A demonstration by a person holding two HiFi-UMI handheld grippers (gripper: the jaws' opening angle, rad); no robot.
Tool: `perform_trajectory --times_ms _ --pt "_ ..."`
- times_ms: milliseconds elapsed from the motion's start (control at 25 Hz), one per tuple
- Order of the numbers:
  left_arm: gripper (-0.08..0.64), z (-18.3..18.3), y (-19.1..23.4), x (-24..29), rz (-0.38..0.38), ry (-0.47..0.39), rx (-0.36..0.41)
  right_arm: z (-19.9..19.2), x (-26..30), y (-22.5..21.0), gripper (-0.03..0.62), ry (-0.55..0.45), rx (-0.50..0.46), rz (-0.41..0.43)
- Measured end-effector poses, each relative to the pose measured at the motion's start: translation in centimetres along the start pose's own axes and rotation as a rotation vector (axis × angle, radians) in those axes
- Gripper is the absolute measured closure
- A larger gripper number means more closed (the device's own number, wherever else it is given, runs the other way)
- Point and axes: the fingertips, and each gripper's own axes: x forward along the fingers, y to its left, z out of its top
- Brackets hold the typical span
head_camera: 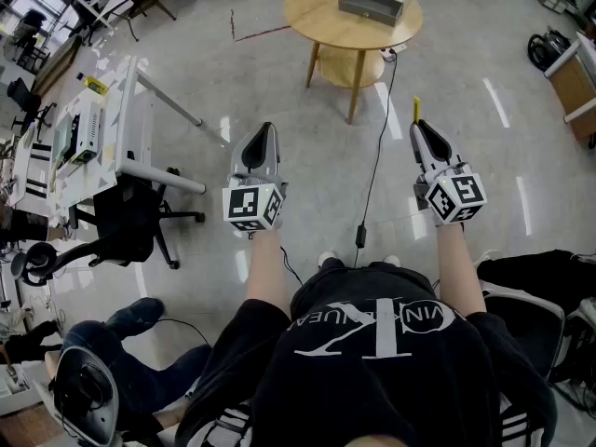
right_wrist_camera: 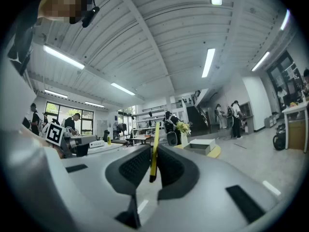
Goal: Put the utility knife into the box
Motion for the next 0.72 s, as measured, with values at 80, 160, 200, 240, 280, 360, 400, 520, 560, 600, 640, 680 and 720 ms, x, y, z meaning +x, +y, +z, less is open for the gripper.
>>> perform_trajectory --times_ms 80,160,200,240,280,360,400,520,560,600,640,680,720 --pt "0.551 -0.1 0.6 0.0 -0.003 0.001 -0.003 -0.1 0.4 0.3 0.540 0.000 0.001 -0.006" --pt "0.551 -0.3 1.2 -0.1 -0.007 0.003 -0.008 -0.2 0.6 0.7 0.540 0.001 -0.003 -0.015" --pt "0.551 -0.3 1.5 -0.3 -0.011 0.004 -0.009 -0.2 0.7 1.0 0.540 0.003 -0.007 -0.020" --pt "0.551 -0.4 1.7 -0.5 -0.017 0.005 -0.008 -0.2 0.7 1.2 0.540 0.004 -0.012 -0.026" --pt "0.551 -0.6 1.9 -0.8 -0.026 0.007 -0.007 -0.2 0.7 1.5 0.540 0.004 -0.019 -0.033" --pt "0.551 -0.9 2.2 -1.2 -0.047 0.008 -0.006 -0.2 0.4 2.0 0.540 0.000 -0.031 -0.057" --pt "0.551 -1.1 2.4 -1.4 -0.058 0.006 -0.008 -0.2 0.2 2.2 0.540 -0.005 -0.037 -0.071" --pt "0.551 -1.2 3.1 -1.7 -0.076 0.002 -0.023 0.1 -0.3 3.0 0.540 -0.011 -0.056 -0.109" --pt "0.551 -1.1 3.2 -1.9 -0.079 -0.001 -0.028 0.2 -0.6 3.2 0.540 -0.012 -0.058 -0.119" --pt "0.551 -1.0 3.3 -2.1 -0.084 -0.003 -0.032 0.4 -0.8 3.3 0.540 -0.015 -0.059 -0.129" --pt "0.551 -1.0 3.4 -2.2 -0.089 -0.005 -0.034 0.6 -1.0 3.2 0.540 -0.021 -0.058 -0.137" --pt "0.551 -1.0 3.5 -2.1 -0.094 -0.005 -0.034 1.0 -1.0 3.1 0.540 -0.033 -0.056 -0.144" --pt "0.551 -0.9 3.6 -1.9 -0.099 -0.004 -0.033 1.5 -0.9 2.9 0.540 -0.048 -0.053 -0.149"
